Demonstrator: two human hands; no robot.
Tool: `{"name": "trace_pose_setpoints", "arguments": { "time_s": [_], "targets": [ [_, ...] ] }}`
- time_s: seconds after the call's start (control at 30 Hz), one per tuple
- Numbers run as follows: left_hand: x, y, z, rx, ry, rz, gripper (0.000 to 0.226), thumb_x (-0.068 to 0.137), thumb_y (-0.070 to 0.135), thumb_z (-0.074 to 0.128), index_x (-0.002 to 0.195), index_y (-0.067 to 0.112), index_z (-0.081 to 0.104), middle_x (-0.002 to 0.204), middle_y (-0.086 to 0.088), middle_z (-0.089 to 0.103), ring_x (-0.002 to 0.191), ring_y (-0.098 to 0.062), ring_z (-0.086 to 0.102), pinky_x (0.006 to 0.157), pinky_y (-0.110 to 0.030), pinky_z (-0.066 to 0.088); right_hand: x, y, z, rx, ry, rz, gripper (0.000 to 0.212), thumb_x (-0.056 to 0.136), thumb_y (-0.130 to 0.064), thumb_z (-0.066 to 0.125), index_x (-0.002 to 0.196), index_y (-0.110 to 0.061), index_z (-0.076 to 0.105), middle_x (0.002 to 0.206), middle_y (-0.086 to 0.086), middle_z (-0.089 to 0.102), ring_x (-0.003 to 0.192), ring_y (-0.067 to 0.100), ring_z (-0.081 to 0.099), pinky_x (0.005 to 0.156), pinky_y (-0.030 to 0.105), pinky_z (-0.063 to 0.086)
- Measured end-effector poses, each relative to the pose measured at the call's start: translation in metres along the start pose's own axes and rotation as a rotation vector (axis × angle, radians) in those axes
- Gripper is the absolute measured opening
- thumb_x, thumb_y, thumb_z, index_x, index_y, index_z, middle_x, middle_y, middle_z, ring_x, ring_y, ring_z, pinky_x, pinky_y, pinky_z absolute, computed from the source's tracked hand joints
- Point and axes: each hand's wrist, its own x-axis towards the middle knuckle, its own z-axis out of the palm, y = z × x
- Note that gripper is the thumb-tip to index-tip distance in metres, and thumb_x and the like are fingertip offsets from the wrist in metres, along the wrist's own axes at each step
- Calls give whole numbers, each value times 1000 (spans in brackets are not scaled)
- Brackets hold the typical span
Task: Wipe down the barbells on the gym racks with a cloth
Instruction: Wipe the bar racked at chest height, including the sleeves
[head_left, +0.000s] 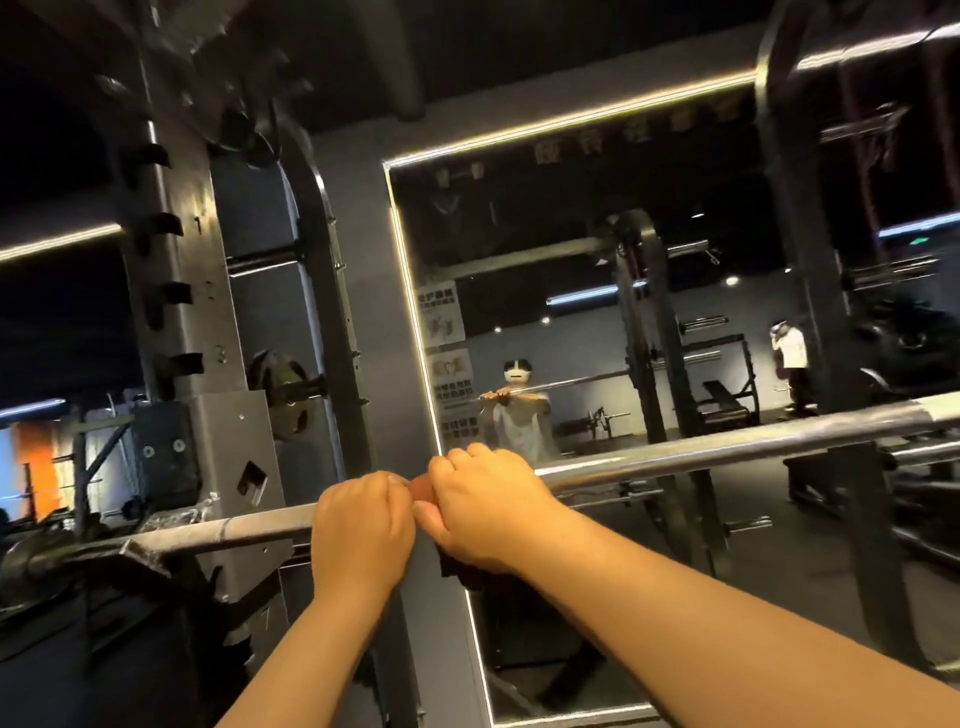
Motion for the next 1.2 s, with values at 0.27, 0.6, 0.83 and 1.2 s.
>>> {"name": "trace_pose_setpoints", "arguments": {
  "time_s": [0.27, 0.6, 0.83, 1.2],
  "targets": [
    [2, 1, 1, -88, 78, -7, 27, 98, 20, 53, 79, 19, 74, 70, 3, 68, 63, -16, 63, 73, -42, 57, -34, 0, 47, -52, 191, 10, 71, 92, -29, 68, 153, -4, 40, 144, 16, 55, 137, 38, 49, 117, 56, 36],
    [3, 3, 7, -16, 72, 40, 12, 90, 14, 69, 82, 19, 77, 84, 0, 74, 89, -24, 71, 85, -47, 56, -8, -4, 7, -105, 70, 24, 41, 110, -36, 33, 132, -6, 48, 124, 19, 56, 115, 38, 52, 103, 53, 41],
    [6, 11, -1, 26, 130, 167, 19, 84, 1, 66, 71, 12, 75, 67, -2, 70, 60, -24, 67, 59, -43, 58, -27, 7, 39, -239, 111, -13, 64, 96, -47, 47, 146, -6, 42, 129, 15, 58, 117, 36, 57, 106, 54, 47],
    [10, 3, 13, -105, 113, 41, 17, 93, 9, 65, 82, 17, 75, 74, 2, 70, 68, -17, 65, 73, -43, 56, -8, 3, 14, -135, 103, 25, 46, 110, -37, 33, 136, -3, 50, 126, 19, 57, 118, 38, 51, 104, 52, 41]
  ]
}}
